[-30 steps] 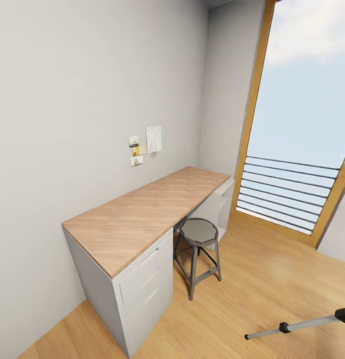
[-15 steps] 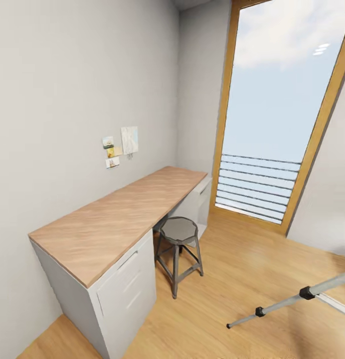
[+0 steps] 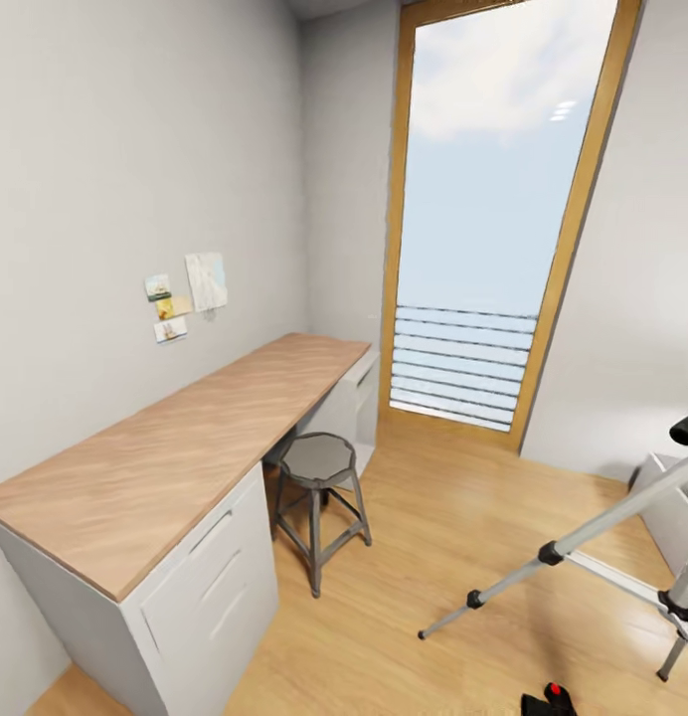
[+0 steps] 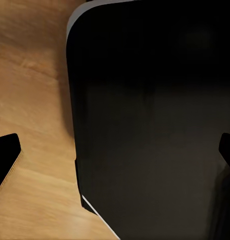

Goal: Attach the digital camera to the camera tripod in the bedroom.

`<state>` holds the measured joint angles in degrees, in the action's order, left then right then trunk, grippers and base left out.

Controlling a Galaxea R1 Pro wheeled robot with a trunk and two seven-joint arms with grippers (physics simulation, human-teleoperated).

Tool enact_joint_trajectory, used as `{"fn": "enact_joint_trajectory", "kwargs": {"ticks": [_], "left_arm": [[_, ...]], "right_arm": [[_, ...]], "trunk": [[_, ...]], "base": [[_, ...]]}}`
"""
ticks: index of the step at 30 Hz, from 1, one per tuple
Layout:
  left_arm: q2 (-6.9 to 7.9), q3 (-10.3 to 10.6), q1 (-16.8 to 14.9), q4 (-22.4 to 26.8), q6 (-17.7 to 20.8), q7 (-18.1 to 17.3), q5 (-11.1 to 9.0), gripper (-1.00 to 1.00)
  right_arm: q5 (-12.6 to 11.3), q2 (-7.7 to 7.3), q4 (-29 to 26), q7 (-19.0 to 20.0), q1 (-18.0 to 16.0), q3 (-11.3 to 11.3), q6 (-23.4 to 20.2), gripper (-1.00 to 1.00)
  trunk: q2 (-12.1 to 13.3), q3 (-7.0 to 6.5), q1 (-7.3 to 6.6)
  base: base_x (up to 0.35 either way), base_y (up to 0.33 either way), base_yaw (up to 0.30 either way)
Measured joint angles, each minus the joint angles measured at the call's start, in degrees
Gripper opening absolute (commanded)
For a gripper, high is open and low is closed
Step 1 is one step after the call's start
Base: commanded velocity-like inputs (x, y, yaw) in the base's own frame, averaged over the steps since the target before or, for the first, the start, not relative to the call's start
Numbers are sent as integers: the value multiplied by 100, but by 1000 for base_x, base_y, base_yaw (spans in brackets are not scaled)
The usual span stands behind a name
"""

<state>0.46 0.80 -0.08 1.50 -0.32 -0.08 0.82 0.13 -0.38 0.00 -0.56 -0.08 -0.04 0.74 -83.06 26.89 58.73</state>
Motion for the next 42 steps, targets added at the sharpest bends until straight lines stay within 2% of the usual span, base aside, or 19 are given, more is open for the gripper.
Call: {"fn": "enact_joint_trajectory", "kwargs": {"ticks": [7,21,23,29,30,31,36,42], "left_arm": [[-23,-16,0,5,0,0,-14,100],[-93,-70,0,1,0,12,-68,100],[-102,-205,0,-2,0,10,-271,100],[-99,-264,-1,-2,0,8,-527,100],[-96,-272,0,-2,0,8,-715,100],[-94,-272,0,-2,0,8,-818,100],[-90,-269,0,-2,-5,8,-996,100],[-89,-269,0,-2,-27,8,-1075,100]], "right_arm": [[23,-8,0,1,0,18,237,100],[13,-47,0,1,0,13,297,100],[10,-51,0,1,0,18,302,100],[6,-74,0,24,0,20,304,100],[9,-85,0,38,0,20,305,100],[9,-89,0,42,0,20,307,100],[10,-92,0,46,0,18,311,100],[15,-94,0,48,0,19,313,100]], "trunk": [[0,0,0],[0,0,0],[0,0,0],[0,0,0],[0,0,0],[0,0,0],[0,0,0],[0,0,0]], "base": [[0,0,-284],[0,0,-284],[0,0,-284],[0,0,-285],[0,0,-284],[0,0,-284],[0,0,-284],[0,0,-284]]}}
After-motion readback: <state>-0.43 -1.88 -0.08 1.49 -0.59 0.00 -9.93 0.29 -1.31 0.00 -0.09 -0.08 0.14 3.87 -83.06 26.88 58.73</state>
